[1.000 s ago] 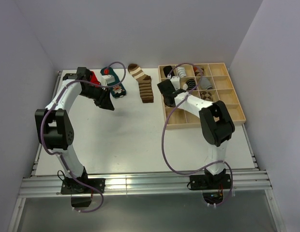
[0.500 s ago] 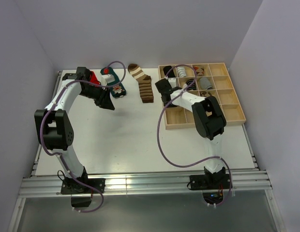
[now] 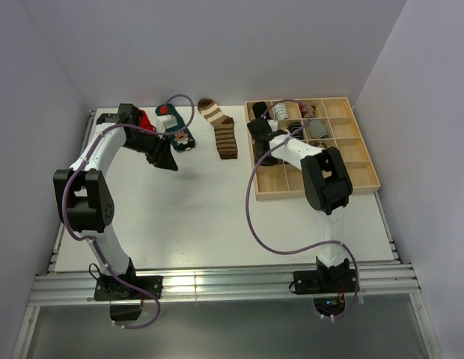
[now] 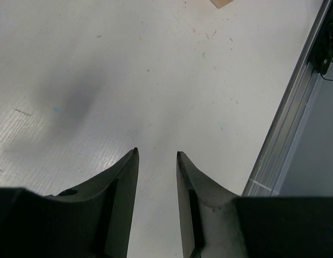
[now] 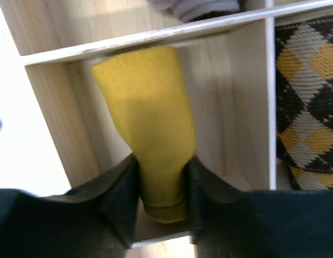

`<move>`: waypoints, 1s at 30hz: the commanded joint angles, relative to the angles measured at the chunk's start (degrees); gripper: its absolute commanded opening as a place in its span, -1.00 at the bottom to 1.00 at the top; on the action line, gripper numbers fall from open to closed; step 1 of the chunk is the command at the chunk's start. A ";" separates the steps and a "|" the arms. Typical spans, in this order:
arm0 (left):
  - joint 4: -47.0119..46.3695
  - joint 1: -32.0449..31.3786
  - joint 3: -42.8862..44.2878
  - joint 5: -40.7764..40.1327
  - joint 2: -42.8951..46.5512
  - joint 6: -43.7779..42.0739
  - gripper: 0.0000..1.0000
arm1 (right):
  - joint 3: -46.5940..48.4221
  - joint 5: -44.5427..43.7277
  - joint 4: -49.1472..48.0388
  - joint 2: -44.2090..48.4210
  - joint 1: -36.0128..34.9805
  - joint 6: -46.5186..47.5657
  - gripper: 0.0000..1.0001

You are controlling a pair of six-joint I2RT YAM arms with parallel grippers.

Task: Roll the socks
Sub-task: Place the sock in the storage box, then reset both arms

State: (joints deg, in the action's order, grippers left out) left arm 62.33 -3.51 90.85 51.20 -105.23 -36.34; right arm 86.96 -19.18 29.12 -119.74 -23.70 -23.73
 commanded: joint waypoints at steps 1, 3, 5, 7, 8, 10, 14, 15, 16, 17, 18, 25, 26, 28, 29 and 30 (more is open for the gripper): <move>-0.98 -0.09 -0.32 1.27 1.25 1.27 -0.21 | -0.21 3.53 -0.30 0.90 0.59 -1.76 -0.05; -1.07 -0.10 -0.32 1.27 1.43 1.36 -0.21 | -0.04 4.41 0.05 1.44 0.68 -1.68 0.14; -0.98 -0.18 -0.32 1.01 1.61 1.53 -0.21 | 0.93 4.50 1.10 1.62 0.76 -1.50 0.22; -1.15 -0.18 -0.58 0.74 1.87 1.53 -0.21 | 0.58 4.77 1.02 2.23 0.76 -1.41 0.27; -1.33 -0.18 -0.67 0.40 2.31 1.71 -0.21 | 0.32 4.59 0.76 3.45 0.68 -1.41 0.28; -1.85 -0.18 -0.85 0.04 2.75 2.06 -0.21 | -0.73 4.76 0.06 5.13 0.68 -1.32 0.37; -1.51 -0.53 -0.50 -0.57 3.63 2.24 -0.21 | 0.49 5.47 0.93 8.73 0.85 -0.88 0.40; -1.50 -0.62 -0.50 -0.84 3.80 2.41 -0.21 | 0.84 5.47 1.11 10.22 0.77 -0.71 0.40; -1.59 -0.71 -0.58 -1.10 3.98 2.67 -0.21 | 1.45 5.29 1.55 10.93 0.85 -0.71 0.40; -1.94 -0.88 -0.67 -1.45 4.33 2.94 -0.21 | 1.63 5.21 2.07 11.80 0.77 -0.62 0.40; -2.21 -0.89 -0.85 -1.80 4.59 3.29 -0.21 | 1.72 5.03 2.16 13.90 0.85 -0.36 0.41; -7.21 -1.41 -4.71 -5.40 10.47 8.12 -0.21 | -8.72 8.27 -4.50 31.10 0.76 1.31 0.43; -8.35 -1.67 -5.50 -5.84 12.66 8.99 -0.21 | -10.48 9.06 -6.52 33.59 0.76 1.40 0.45; -11.33 -2.29 -7.70 -8.55 16.26 11.37 -0.21 | -14.87 9.68 -8.20 41.12 0.76 1.66 0.48; -12.39 -2.47 -8.57 -9.79 17.42 12.07 -0.21 | -16.37 9.69 -8.73 43.95 0.68 1.75 0.48; -13.45 -2.73 -10.58 -11.11 18.73 13.56 -0.21 | -19.51 9.77 -9.34 46.59 0.68 1.84 0.52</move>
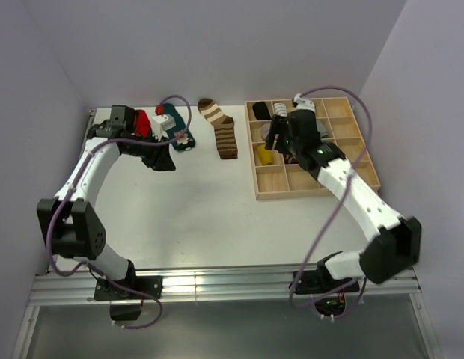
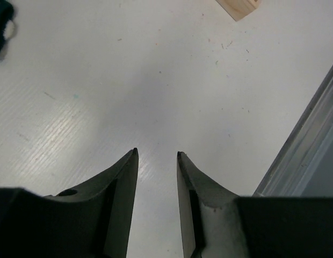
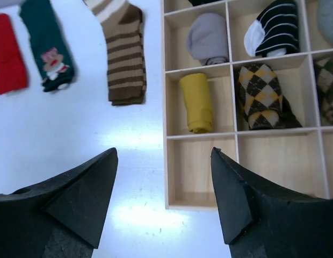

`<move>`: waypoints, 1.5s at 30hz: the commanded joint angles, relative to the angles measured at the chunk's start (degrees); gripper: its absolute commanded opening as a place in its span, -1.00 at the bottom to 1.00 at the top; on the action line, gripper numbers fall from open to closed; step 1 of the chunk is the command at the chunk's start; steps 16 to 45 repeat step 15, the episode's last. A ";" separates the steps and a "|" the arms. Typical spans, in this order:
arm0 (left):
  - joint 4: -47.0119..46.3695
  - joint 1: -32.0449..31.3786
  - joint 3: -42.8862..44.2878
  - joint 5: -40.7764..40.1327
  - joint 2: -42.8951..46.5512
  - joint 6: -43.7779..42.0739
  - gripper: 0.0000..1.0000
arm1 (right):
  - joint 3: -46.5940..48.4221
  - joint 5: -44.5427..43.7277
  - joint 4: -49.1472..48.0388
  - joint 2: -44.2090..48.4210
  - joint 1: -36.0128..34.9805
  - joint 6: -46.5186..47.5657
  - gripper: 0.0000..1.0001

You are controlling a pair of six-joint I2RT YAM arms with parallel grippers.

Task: Roll the socks
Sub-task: Reset both arms

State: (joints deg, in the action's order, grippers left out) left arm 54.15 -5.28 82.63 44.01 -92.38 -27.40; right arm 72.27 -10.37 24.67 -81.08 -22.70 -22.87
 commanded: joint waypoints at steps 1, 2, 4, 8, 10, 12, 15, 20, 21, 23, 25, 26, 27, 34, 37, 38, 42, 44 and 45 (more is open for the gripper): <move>-7.63 -1.05 -3.52 -4.89 8.50 5.24 -0.20 | -6.34 1.23 -5.50 10.13 -0.33 1.16 0.54; -8.53 -1.22 -4.57 -6.64 9.84 5.77 -0.19 | -7.74 0.80 -5.77 14.85 -0.24 1.16 0.54; -10.11 -1.23 -7.65 -8.23 13.69 6.83 -0.18 | -11.52 0.26 -6.03 19.36 -0.24 0.90 0.55; -12.66 -1.23 -11.17 -11.83 18.19 7.27 -0.14 | -17.68 -0.61 -6.03 29.28 -0.33 0.55 0.56; -12.75 -1.23 -12.14 -12.28 19.68 7.44 -0.15 | -20.58 -0.70 -5.77 31.76 -0.24 0.46 0.57; -13.37 -1.23 -12.93 -12.80 20.48 7.45 -0.14 | -23.04 -0.09 -6.82 35.09 -0.33 0.81 0.57; -14.94 -1.23 -13.20 -13.60 21.27 8.76 -0.14 | -23.32 -2.19 -5.95 36.43 -0.33 0.64 0.61; -14.94 -1.23 -13.20 -13.60 21.27 8.76 -0.14 | -23.32 -2.19 -5.95 36.43 -0.33 0.64 0.61; -14.94 -1.23 -13.20 -13.60 21.27 8.76 -0.14 | -23.32 -2.19 -5.95 36.43 -0.33 0.64 0.61; -14.94 -1.23 -13.20 -13.60 21.27 8.76 -0.14 | -23.32 -2.19 -5.95 36.43 -0.33 0.64 0.61; -14.94 -1.23 -13.20 -13.60 21.27 8.76 -0.14 | -23.32 -2.19 -5.95 36.43 -0.33 0.64 0.61; -14.94 -1.23 -13.20 -13.60 21.27 8.76 -0.14 | -23.32 -2.19 -5.95 36.43 -0.33 0.64 0.61; -14.94 -1.23 -13.20 -13.60 21.27 8.76 -0.14 | -23.32 -2.19 -5.95 36.43 -0.33 0.64 0.61; -14.94 -1.23 -13.20 -13.60 21.27 8.76 -0.14 | -23.32 -2.19 -5.95 36.43 -0.33 0.64 0.61; -14.94 -1.23 -13.20 -13.60 21.27 8.76 -0.14 | -23.32 -2.19 -5.95 36.43 -0.33 0.64 0.61; -14.94 -1.23 -13.20 -13.60 21.27 8.76 -0.14 | -23.32 -2.19 -5.95 36.43 -0.33 0.64 0.61; -14.94 -1.23 -13.20 -13.60 21.27 8.76 -0.14 | -23.32 -2.19 -5.95 36.43 -0.33 0.64 0.61; -14.94 -1.23 -13.20 -13.60 21.27 8.76 -0.14 | -23.32 -2.19 -5.95 36.43 -0.33 0.64 0.61; -14.94 -1.23 -13.20 -13.60 21.27 8.76 -0.14 | -23.32 -2.19 -5.95 36.43 -0.33 0.64 0.61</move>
